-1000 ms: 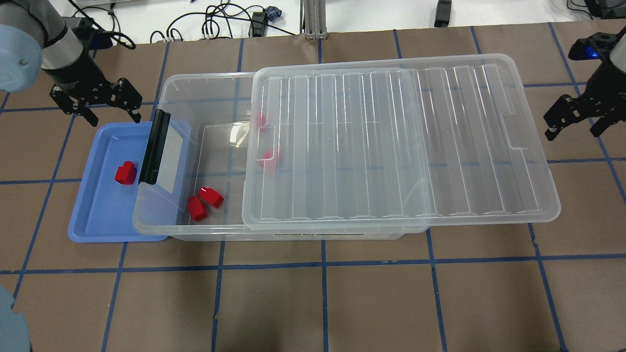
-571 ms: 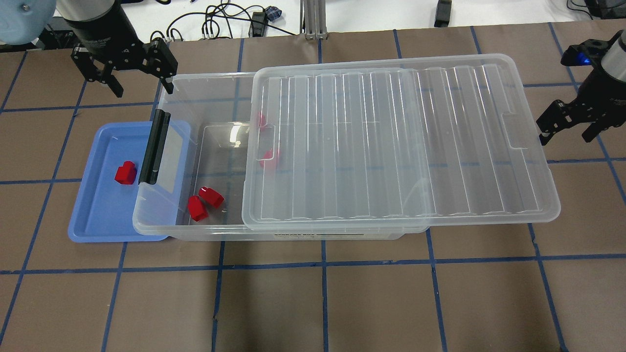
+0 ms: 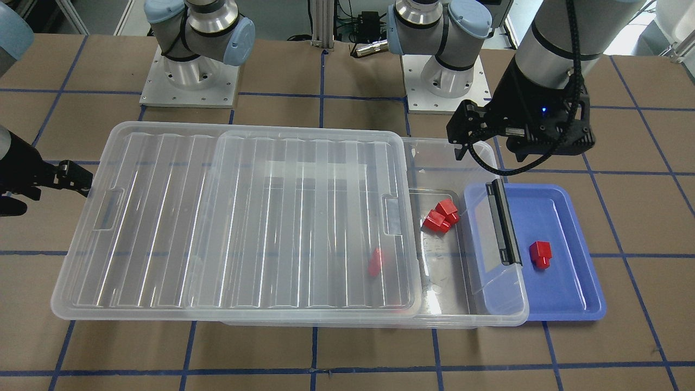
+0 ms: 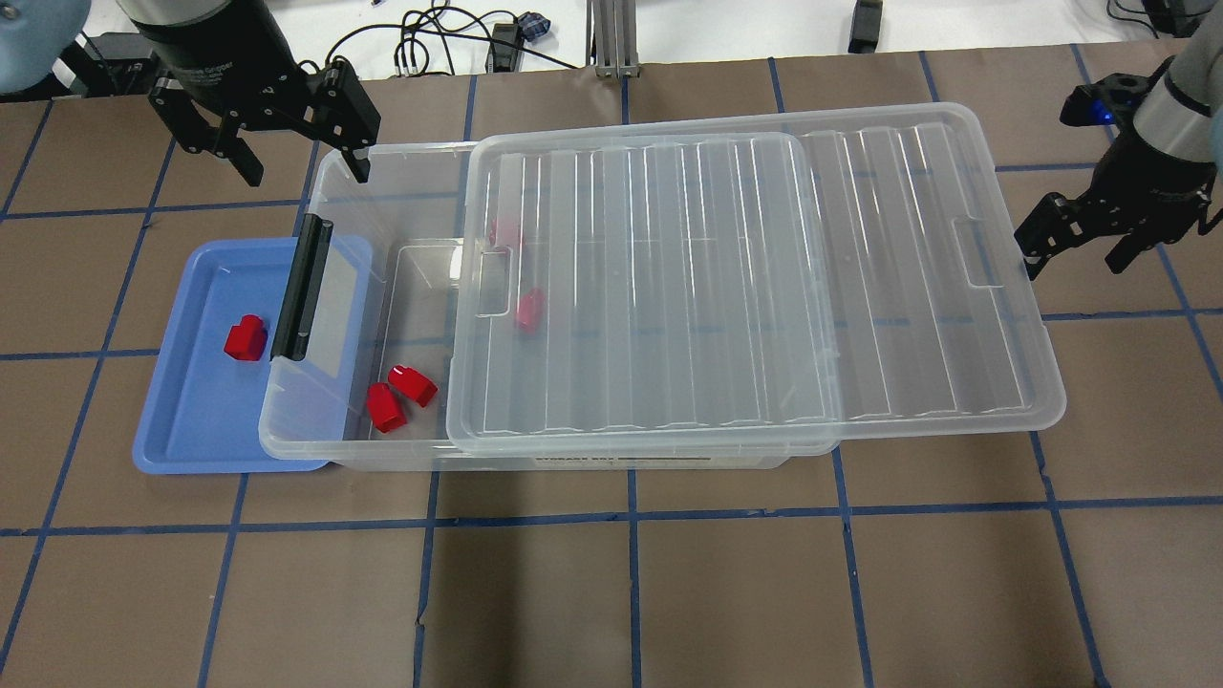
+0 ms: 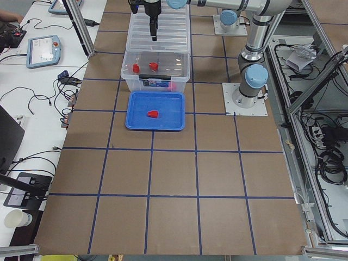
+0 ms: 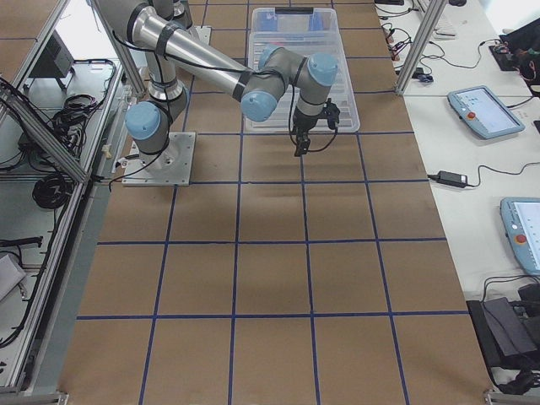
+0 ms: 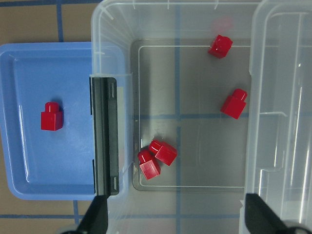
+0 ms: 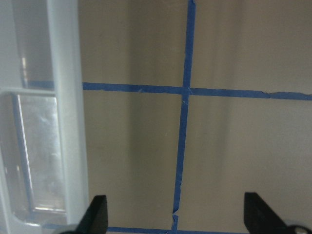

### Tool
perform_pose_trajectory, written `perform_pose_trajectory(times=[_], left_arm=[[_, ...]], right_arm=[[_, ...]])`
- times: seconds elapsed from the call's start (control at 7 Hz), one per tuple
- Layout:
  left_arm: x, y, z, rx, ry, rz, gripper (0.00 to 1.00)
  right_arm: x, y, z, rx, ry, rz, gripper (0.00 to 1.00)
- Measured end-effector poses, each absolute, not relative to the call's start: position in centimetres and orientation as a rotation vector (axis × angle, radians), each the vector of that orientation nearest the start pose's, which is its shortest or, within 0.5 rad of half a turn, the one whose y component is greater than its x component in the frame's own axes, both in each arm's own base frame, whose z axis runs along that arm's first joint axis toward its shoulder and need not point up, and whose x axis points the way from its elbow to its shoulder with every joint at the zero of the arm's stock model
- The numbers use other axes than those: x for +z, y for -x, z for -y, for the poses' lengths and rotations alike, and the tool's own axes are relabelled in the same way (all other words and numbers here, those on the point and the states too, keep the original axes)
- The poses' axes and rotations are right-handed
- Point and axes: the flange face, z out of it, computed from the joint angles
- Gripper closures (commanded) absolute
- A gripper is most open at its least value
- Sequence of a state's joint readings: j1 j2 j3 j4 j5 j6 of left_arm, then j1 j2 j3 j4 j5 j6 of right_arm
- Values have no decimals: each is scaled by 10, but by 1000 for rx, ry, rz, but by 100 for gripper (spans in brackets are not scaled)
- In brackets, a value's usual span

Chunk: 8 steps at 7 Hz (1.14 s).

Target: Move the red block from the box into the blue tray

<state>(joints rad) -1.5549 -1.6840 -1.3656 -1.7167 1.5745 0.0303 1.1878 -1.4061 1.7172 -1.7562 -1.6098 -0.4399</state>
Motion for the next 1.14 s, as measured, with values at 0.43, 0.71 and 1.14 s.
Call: perform_pose_trajectory(times=[0.43,0.71,1.14], left_arm=[[522,121,510,198,-35,-3146,0],[518,113,516,130,-20,-3146,0],[515,101,526,12,1,-3143,0]], right_arm=[[350,39,544,200,67,-3131,0],[354,-7,549,150,59,-3156,0],[358,-52,551,119,104,-3166,0]])
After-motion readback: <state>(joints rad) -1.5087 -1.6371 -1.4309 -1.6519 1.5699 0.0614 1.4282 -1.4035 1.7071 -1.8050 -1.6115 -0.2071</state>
